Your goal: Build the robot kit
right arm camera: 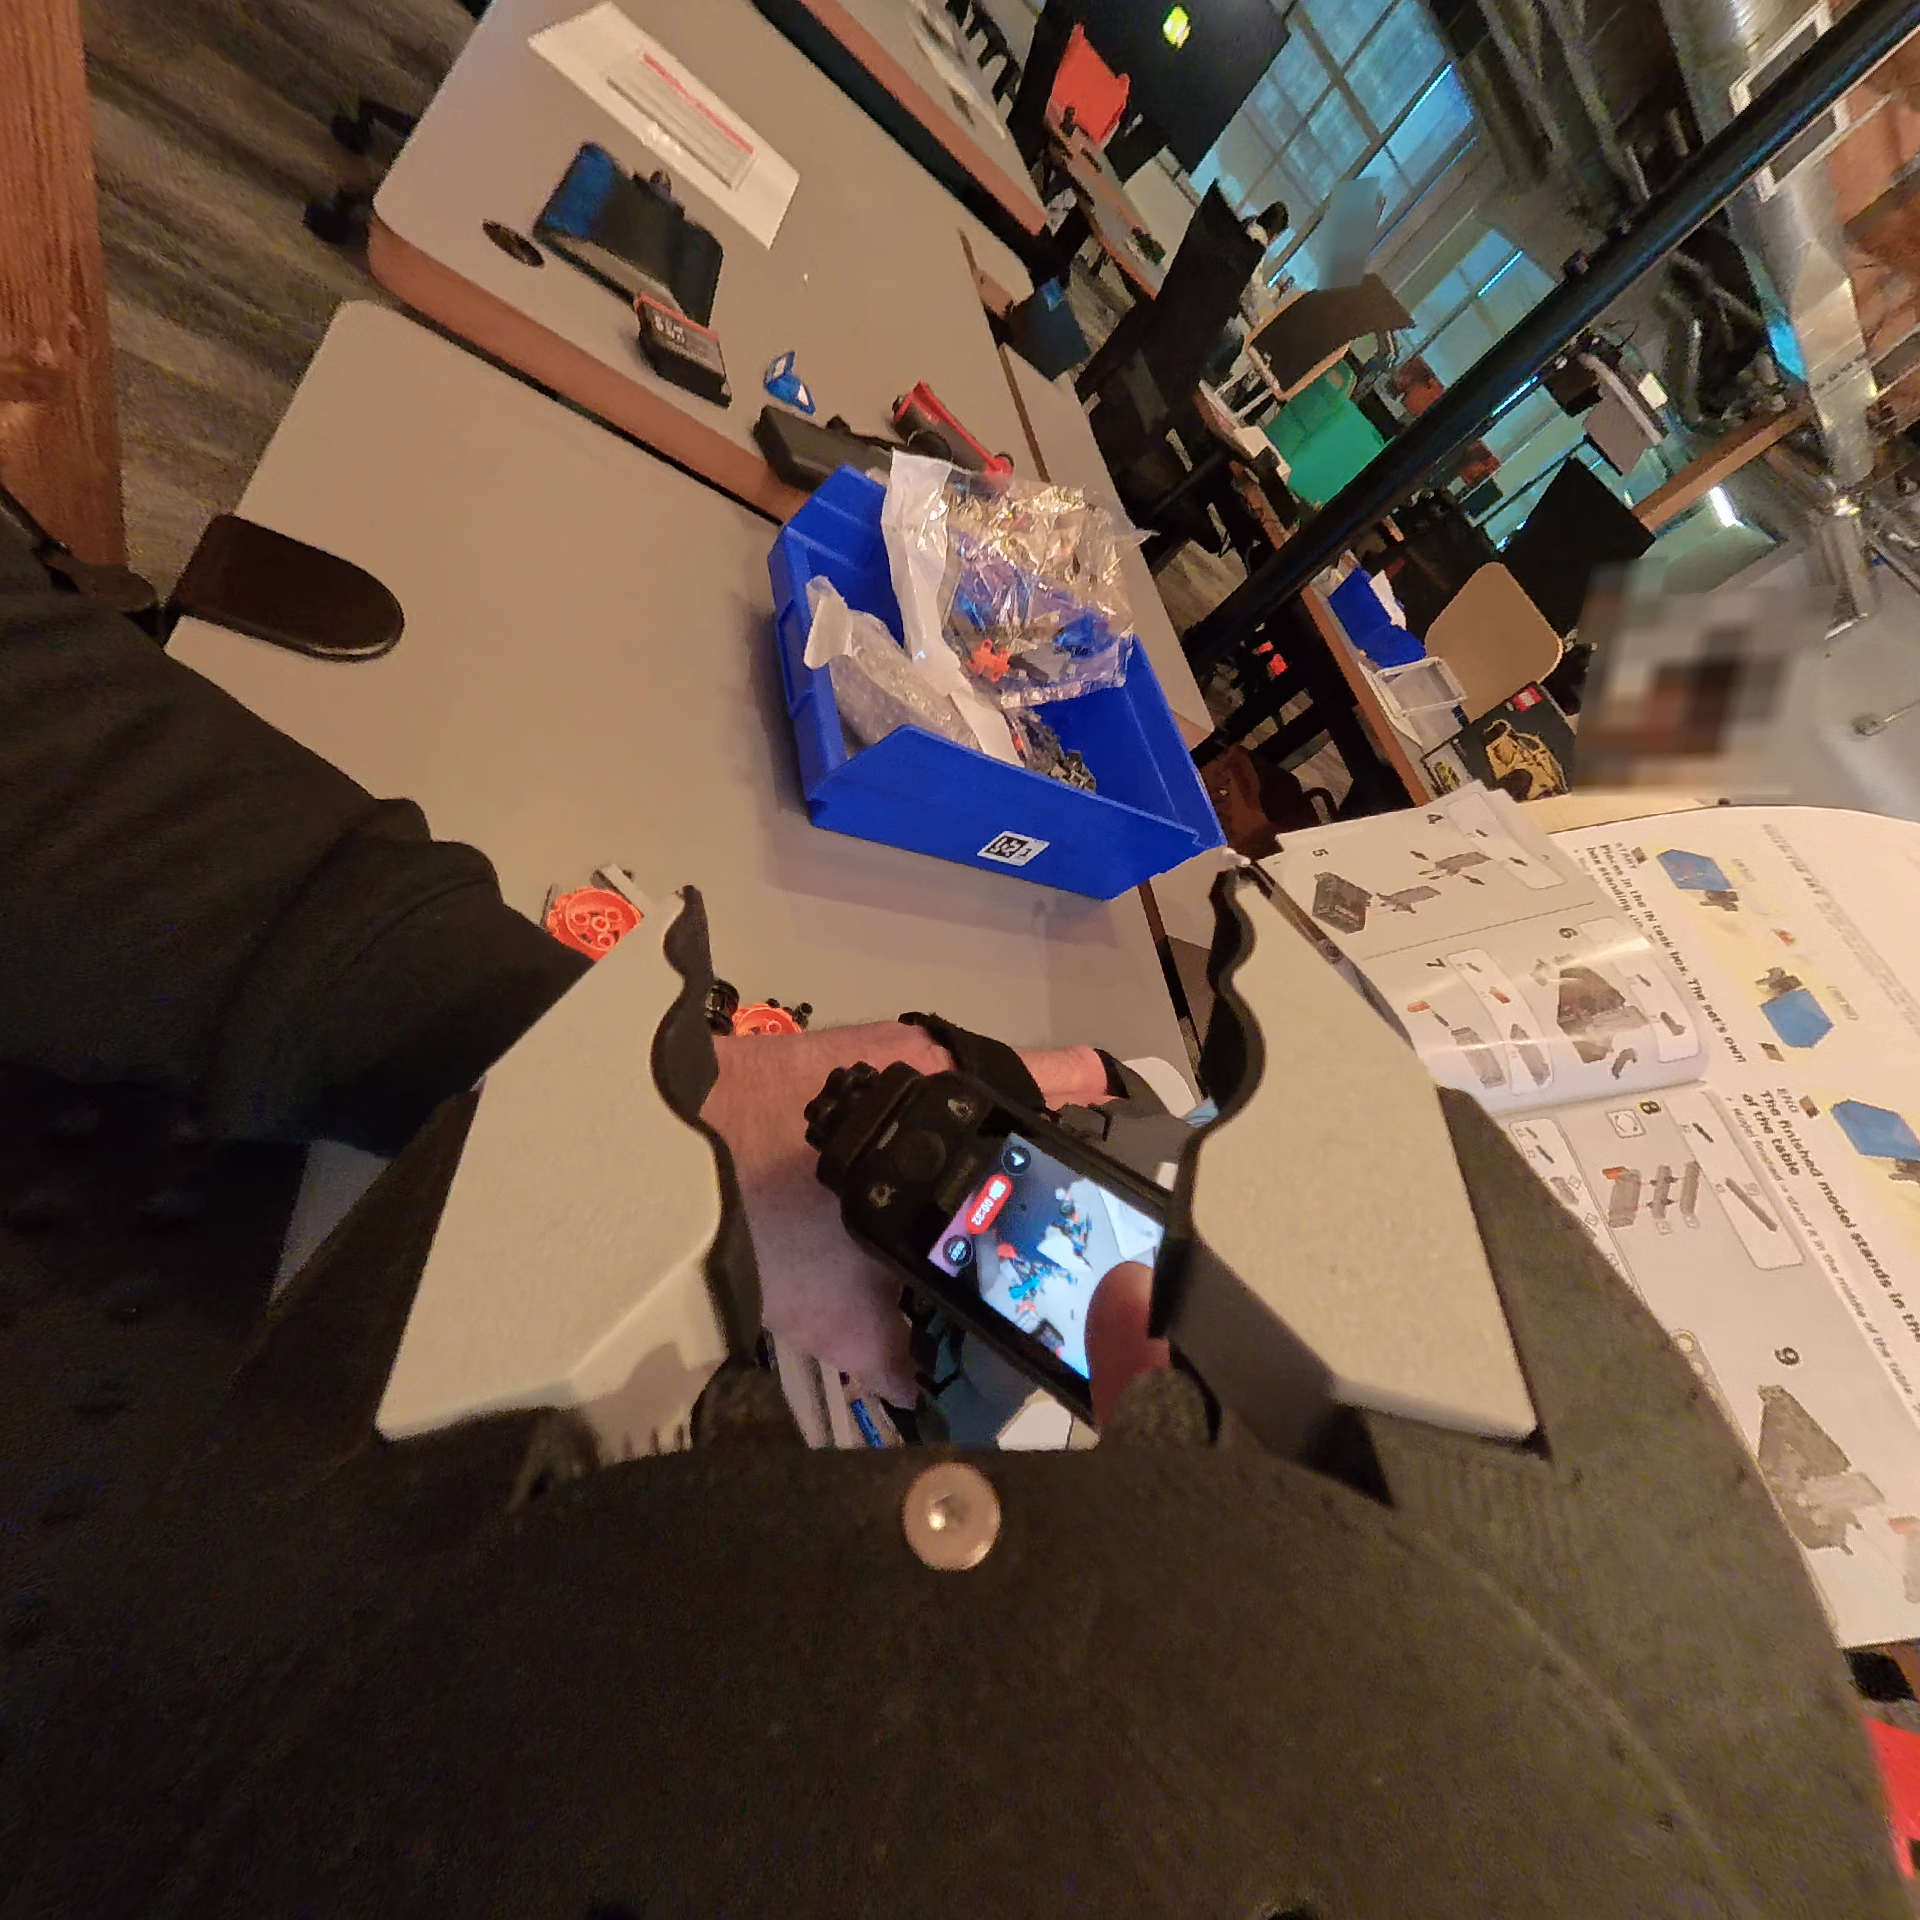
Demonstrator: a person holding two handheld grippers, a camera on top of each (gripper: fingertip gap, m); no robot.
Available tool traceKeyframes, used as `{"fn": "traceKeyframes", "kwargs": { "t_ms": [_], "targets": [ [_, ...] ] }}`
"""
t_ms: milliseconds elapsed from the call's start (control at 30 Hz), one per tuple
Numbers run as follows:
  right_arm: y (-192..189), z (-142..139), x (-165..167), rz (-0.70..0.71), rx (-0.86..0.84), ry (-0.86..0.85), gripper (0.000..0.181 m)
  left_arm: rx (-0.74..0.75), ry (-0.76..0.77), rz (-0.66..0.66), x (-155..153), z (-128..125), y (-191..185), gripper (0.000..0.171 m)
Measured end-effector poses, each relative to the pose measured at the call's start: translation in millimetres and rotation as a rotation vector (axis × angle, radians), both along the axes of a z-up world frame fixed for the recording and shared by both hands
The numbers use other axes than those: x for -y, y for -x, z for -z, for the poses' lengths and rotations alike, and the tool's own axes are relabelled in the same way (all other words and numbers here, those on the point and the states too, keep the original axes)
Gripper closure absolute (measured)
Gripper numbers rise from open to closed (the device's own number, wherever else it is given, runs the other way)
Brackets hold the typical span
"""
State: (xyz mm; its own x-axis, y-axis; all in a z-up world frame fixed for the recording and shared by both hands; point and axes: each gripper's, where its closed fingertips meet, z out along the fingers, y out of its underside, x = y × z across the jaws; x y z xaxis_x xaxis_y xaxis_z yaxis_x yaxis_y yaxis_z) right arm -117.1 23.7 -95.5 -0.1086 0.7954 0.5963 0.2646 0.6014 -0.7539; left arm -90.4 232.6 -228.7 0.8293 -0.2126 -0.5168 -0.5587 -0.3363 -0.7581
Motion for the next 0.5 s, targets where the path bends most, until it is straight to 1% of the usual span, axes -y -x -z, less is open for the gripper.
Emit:
{"fn": "traceKeyframes", "kwargs": {
  "t_ms": [100,267,400,500],
  "targets": [
    [-4.6,-3.6,-3.0,0.003,-0.014,0.013,0.087,0.004,0.002,0.002,0.0,0.5,0.0,0.052],
    [-5.3,0.9,-3.6,0.002,-0.012,0.005,0.087,0.012,0.000,0.013,1.0,-0.7,-2.4,0.057],
    [-9.4,-6.6,-3.8,-0.001,-0.057,0.005,0.088,0.028,0.001,0.019,1.5,-1.1,-2.8,0.063],
    [-14.7,-11.2,-6.0,-0.003,-0.087,0.021,0.088,0.057,0.002,0.026,2.0,-1.7,-3.5,0.070]
  ]
}}
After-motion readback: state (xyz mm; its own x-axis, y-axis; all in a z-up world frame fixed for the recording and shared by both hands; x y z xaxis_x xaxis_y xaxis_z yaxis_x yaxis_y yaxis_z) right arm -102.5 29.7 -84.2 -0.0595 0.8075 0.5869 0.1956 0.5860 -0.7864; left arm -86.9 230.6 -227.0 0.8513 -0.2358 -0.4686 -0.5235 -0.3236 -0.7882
